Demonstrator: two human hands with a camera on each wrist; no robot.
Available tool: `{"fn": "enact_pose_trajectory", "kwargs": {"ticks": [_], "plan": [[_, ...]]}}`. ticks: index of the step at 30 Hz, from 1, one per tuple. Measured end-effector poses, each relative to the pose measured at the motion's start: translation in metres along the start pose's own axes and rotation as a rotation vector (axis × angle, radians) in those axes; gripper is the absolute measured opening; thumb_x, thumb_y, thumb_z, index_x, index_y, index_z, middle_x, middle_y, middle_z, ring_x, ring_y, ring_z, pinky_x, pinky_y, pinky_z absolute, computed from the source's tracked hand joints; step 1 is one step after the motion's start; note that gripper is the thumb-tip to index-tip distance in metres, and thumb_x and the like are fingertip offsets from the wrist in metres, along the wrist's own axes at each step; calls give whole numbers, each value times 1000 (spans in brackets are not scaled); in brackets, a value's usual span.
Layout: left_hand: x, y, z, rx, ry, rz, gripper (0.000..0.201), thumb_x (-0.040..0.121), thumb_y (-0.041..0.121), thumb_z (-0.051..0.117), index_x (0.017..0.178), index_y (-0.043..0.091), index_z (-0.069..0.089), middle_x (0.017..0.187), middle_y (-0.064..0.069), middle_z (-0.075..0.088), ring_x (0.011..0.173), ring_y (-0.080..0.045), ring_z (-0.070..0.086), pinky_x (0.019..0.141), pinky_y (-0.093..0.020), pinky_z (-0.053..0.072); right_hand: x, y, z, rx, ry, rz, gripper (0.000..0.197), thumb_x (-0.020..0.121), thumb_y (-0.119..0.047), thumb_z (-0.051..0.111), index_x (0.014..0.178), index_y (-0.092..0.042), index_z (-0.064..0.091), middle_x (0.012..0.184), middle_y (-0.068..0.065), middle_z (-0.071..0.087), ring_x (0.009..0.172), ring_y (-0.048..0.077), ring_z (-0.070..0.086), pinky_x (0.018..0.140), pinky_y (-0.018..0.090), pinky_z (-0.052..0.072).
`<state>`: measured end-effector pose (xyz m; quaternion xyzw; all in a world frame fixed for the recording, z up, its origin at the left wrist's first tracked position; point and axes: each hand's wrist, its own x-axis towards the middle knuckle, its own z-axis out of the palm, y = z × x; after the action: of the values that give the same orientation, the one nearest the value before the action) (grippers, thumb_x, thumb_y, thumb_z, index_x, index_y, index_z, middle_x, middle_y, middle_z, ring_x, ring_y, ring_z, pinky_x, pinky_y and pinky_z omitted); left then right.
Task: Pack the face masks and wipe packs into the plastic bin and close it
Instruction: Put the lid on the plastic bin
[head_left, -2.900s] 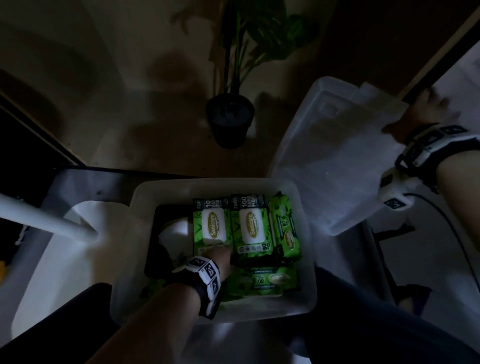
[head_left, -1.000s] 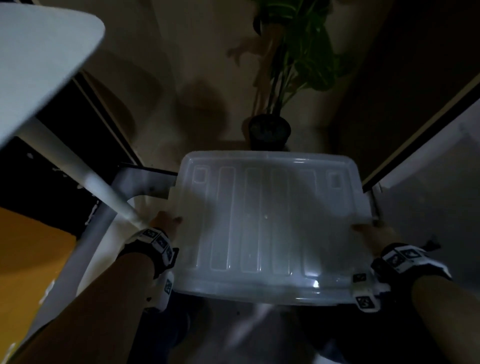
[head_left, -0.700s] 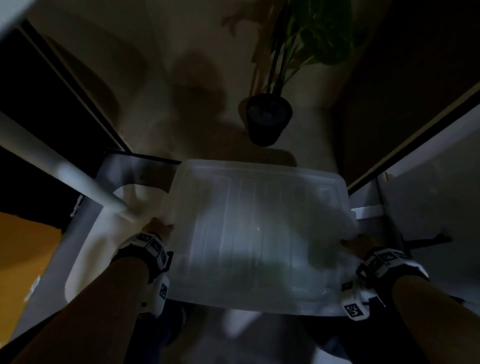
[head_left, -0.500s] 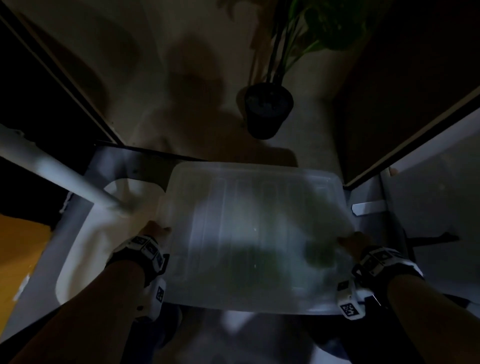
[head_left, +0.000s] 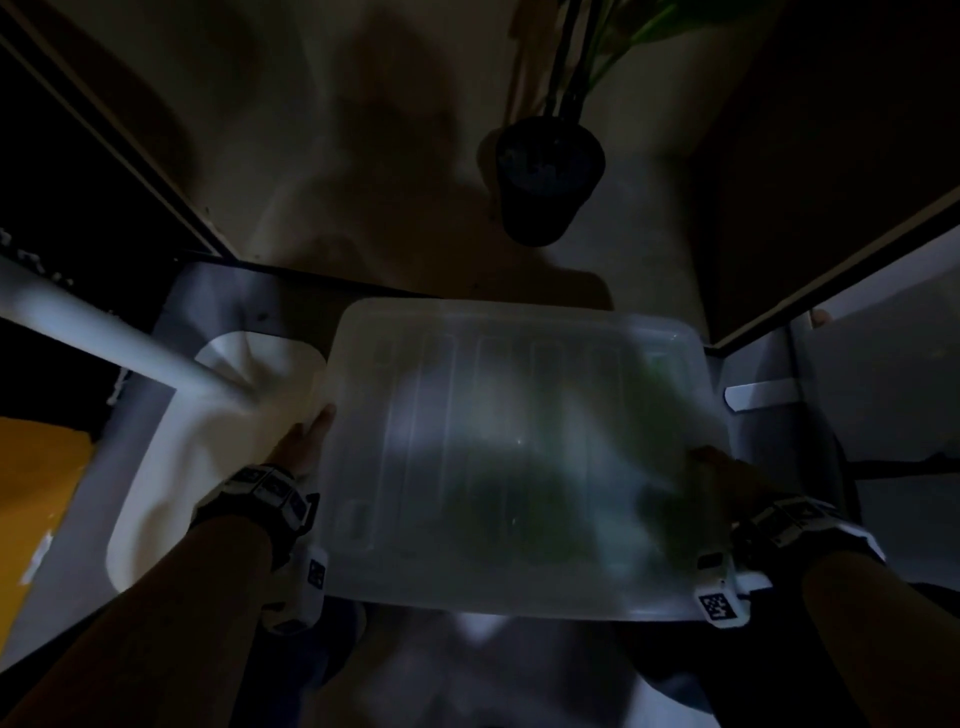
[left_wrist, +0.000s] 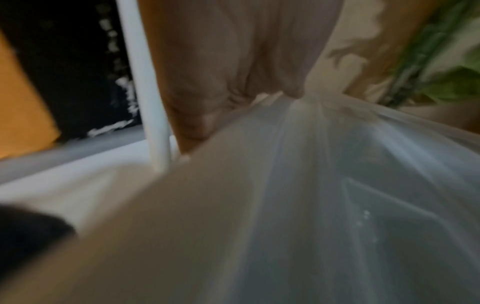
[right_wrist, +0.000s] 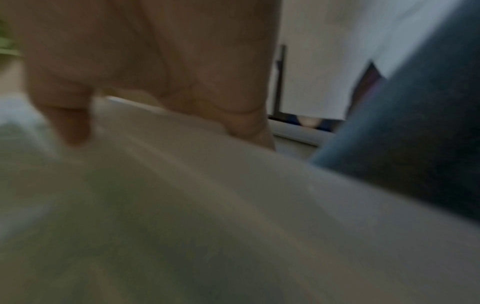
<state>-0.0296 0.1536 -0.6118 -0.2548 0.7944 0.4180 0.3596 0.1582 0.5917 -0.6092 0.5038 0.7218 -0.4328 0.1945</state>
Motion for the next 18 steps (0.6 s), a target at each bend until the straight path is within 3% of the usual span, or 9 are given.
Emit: {"fn": "enact_pose_trajectory", "kwargs": {"ticks": [1, 3, 5, 7, 9, 10, 13, 16, 18], "plan": [[9, -10, -2, -86, -3, -26, 99, 62, 85, 51, 137, 20, 48, 138, -9, 53, 126, -32, 49, 114, -48, 31, -5, 1, 1, 47, -35, 89, 82, 75, -66, 54, 133, -9, 46, 135, 14, 50, 123, 36, 50, 105, 43, 41], [31, -30, -5, -255, -42, -55, 88, 59, 80, 61, 128, 26, 57, 126, -5, 62, 117, -30, 56, 109, -50, 36, -5, 3, 4, 78, -85, 137, 84, 73, -68, 55, 130, -6, 49, 133, 16, 53, 122, 36, 51, 102, 45, 43], [19, -22, -6, -314, -73, -83, 79, 59, 77, 65, 122, 31, 59, 124, -4, 62, 115, -29, 57, 107, -51, 38, -4, 3, 4, 122, -100, 172, 59, 90, -46, 48, 131, -4, 48, 128, 20, 55, 111, 35, 55, 85, 37, 47], [15, -22, -7, -305, -98, -99, 83, 52, 79, 67, 118, 30, 59, 120, -6, 63, 113, -29, 58, 107, -51, 39, -6, 0, -2, 208, -177, 193, 44, 94, -37, 46, 124, -6, 53, 100, 15, 61, 85, 29, 56, 67, 31, 44], [13, -20, -9, -285, -147, -119, 99, 38, 80, 71, 123, 30, 59, 122, -6, 64, 114, -30, 59, 107, -51, 39, -8, -2, -4, 232, -245, 236, 42, 89, -42, 51, 115, -9, 58, 90, 16, 60, 81, 31, 56, 71, 35, 46], [3, -13, -7, -301, -163, -105, 98, 40, 79, 72, 123, 29, 59, 122, -6, 65, 114, -30, 60, 108, -50, 39, -5, -1, -4, 263, -279, 243, 46, 87, -42, 53, 119, -9, 57, 98, 18, 61, 87, 32, 57, 77, 39, 48], [-19, 1, -4, -338, -156, -81, 51, 81, 60, 57, 116, 23, 59, 108, -7, 66, 102, -27, 61, 106, -43, 39, 0, 4, -3, 291, -310, 186, 61, 77, -41, 68, 127, -12, 52, 120, 20, 57, 102, 34, 56, 88, 42, 46], [-15, -3, -2, -351, -170, -96, 43, 86, 54, 54, 115, 23, 59, 116, -9, 62, 113, -30, 57, 111, -48, 35, -12, -4, -3, 486, -576, 248, 42, 58, -42, 73, 84, -9, 71, 73, 15, 63, 61, 28, 60, 62, 34, 49], [-9, -7, -4, -390, -182, -118, 53, 74, 61, 65, 112, 24, 62, 124, -8, 61, 118, -31, 54, 111, -51, 35, -16, -8, -1, 549, -663, 208, 34, 48, -37, 82, 65, -10, 69, 57, 8, 59, 47, 22, 56, 52, 27, 45]]}}
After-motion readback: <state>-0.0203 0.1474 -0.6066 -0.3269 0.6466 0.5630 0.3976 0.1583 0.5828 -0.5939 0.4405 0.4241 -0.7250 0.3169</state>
